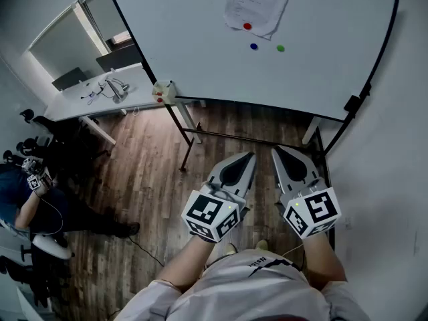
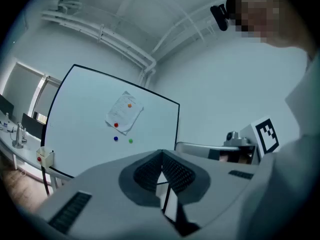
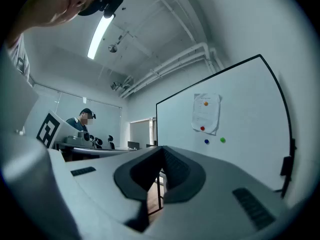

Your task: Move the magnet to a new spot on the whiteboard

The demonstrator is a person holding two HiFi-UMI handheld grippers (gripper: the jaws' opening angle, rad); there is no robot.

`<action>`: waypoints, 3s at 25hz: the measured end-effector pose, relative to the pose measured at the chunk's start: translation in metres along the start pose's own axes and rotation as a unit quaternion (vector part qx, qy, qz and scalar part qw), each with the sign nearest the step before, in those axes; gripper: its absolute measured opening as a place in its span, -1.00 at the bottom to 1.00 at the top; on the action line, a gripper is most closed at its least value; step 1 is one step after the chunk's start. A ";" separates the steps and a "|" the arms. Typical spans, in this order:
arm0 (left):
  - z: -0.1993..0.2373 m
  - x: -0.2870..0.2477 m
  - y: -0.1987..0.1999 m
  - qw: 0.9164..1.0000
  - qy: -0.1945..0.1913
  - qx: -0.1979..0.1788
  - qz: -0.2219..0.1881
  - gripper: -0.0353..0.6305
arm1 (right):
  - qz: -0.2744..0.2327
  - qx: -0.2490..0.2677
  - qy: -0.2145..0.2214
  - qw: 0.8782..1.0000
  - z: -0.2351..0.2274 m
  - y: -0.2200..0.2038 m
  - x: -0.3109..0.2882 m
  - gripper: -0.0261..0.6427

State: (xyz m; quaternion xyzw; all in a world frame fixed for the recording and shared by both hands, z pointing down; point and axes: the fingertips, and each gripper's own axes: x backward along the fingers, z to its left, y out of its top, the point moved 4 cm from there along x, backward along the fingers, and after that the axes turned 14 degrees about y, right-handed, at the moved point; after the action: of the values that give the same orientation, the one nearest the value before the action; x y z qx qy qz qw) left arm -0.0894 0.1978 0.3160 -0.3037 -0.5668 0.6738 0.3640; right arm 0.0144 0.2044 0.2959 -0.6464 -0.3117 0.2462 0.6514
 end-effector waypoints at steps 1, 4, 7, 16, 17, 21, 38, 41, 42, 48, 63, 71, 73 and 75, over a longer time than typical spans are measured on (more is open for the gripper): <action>-0.001 0.001 0.000 1.000 0.000 0.001 0.000 -0.87 | 0.000 0.001 0.001 1.000 0.000 0.001 0.001 -0.88; -0.005 0.001 0.001 1.000 0.002 0.001 -0.001 -0.87 | 0.001 0.002 0.003 1.000 0.000 0.002 0.004 -0.88; -0.009 0.000 0.000 1.000 0.003 0.001 0.000 -0.87 | -0.004 -0.009 0.007 1.000 -0.002 0.002 0.008 -0.88; -0.018 -0.009 -0.005 1.000 0.013 -0.005 0.007 -0.87 | -0.017 -0.027 0.015 0.999 -0.014 0.001 0.018 -0.88; -0.020 -0.010 -0.006 1.000 0.014 -0.007 0.006 -0.87 | -0.019 -0.027 0.015 0.999 -0.016 0.001 0.020 -0.88; -0.028 -0.020 -0.008 1.000 0.021 -0.014 0.004 -0.87 | -0.026 -0.027 0.021 0.999 -0.027 0.001 0.028 -0.88; -0.016 -0.065 -0.008 0.998 0.053 -0.028 -0.003 -0.87 | -0.031 -0.030 0.020 0.999 -0.070 0.000 0.015 -0.88; -0.003 -0.083 -0.007 0.998 0.049 -0.029 -0.006 -0.87 | -0.026 -0.029 0.014 0.999 -0.083 -0.003 -0.001 -0.88; 0.002 -0.090 -0.007 0.998 0.047 -0.029 -0.006 -0.87 | -0.026 -0.029 0.012 0.999 -0.088 -0.004 -0.006 -0.88; 0.038 -0.138 -0.004 0.999 0.031 -0.027 -0.007 -0.87 | -0.026 -0.026 -0.008 0.999 -0.120 -0.005 -0.049 -0.88; 0.148 -0.259 0.013 0.999 -0.020 -0.037 -0.008 -0.87 | -0.003 -0.025 -0.091 0.996 -0.195 -0.025 -0.170 -0.88; 0.162 -0.309 0.004 0.999 -0.028 -0.032 0.004 -0.86 | 0.032 0.020 -0.117 0.992 -0.239 -0.034 -0.203 -0.88; 0.163 -0.323 0.005 0.999 -0.022 -0.041 0.002 -0.86 | 0.030 0.021 -0.112 0.993 -0.253 -0.034 -0.210 -0.88; 0.164 -0.336 0.008 0.998 -0.010 -0.057 -0.006 -0.87 | 0.027 0.019 -0.103 0.994 -0.265 -0.034 -0.216 -0.88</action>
State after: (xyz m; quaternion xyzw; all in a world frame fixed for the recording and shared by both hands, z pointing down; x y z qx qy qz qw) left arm -0.0401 -0.1725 0.3351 -0.3138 -0.6095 0.6416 0.3441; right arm 0.0557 -0.1361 0.3183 -0.6135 -0.3551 0.3343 0.6211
